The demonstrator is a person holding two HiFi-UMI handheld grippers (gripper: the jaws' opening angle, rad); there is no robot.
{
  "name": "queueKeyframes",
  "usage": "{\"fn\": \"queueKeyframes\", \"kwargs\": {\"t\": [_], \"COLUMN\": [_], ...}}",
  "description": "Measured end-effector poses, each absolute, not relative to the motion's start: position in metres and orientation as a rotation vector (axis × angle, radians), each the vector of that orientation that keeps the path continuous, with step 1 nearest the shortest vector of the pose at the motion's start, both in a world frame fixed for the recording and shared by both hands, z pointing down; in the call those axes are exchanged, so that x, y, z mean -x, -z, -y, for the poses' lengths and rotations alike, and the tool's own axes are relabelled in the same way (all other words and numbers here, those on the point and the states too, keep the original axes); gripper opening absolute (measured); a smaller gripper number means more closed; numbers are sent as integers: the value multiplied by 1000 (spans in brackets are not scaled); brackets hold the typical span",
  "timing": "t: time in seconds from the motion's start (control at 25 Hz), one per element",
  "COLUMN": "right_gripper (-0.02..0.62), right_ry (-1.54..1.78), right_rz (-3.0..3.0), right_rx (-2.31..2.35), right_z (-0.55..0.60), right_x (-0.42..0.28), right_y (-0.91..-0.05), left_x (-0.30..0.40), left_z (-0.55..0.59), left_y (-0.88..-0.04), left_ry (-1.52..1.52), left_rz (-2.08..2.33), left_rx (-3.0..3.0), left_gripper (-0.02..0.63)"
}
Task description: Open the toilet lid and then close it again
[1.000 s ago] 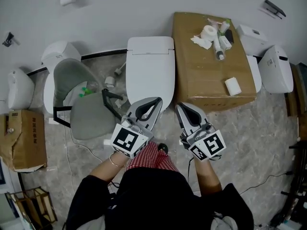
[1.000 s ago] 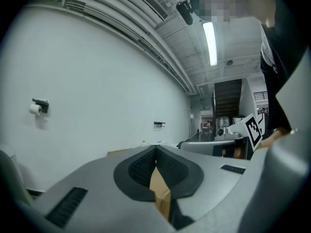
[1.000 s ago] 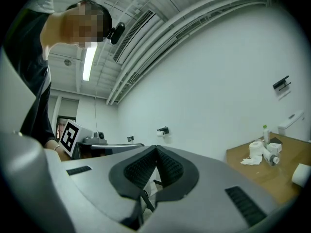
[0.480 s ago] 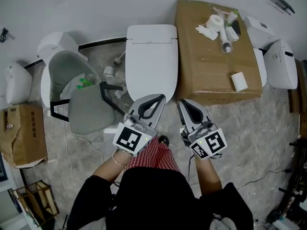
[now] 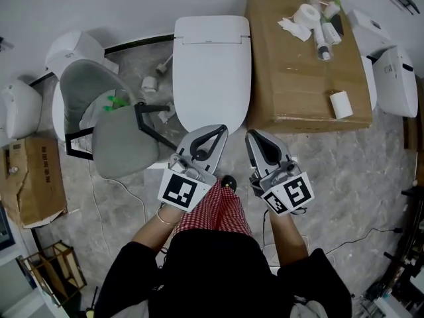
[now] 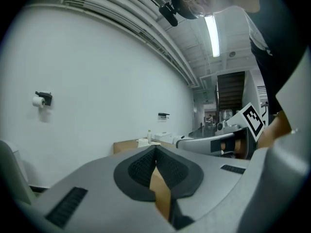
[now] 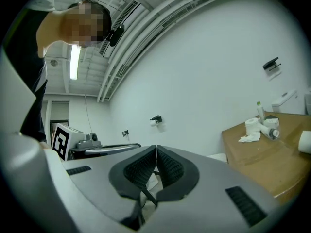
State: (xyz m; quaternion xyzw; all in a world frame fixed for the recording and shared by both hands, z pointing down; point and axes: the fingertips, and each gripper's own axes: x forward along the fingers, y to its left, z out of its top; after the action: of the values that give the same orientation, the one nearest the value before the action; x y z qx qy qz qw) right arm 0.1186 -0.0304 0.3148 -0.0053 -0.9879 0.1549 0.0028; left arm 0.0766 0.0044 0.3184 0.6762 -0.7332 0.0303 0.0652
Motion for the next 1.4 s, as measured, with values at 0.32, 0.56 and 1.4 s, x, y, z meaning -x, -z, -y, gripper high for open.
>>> {"fn": "queueKeyframes", "kwargs": {"t": [0.32, 0.56, 1.4], "right_gripper": [20, 21, 21], "right_ry": [-522, -512, -544], "right_rz": [3040, 3003, 2883], "right_rx": [-21, -27, -20], "right_z": [31, 31, 16], "right_x": [-108, -100, -84], "right_y": [-351, -378, -469], "left_x": [-75, -70, -63], "left_z": [-2, 1, -3], "left_y": [-351, -377, -471], "left_ry": [-107, -106, -89], "left_rz": [2176, 2168, 2111], "left_rx": [-2031, -2013, -1902], "left_gripper": [3, 4, 3]}}
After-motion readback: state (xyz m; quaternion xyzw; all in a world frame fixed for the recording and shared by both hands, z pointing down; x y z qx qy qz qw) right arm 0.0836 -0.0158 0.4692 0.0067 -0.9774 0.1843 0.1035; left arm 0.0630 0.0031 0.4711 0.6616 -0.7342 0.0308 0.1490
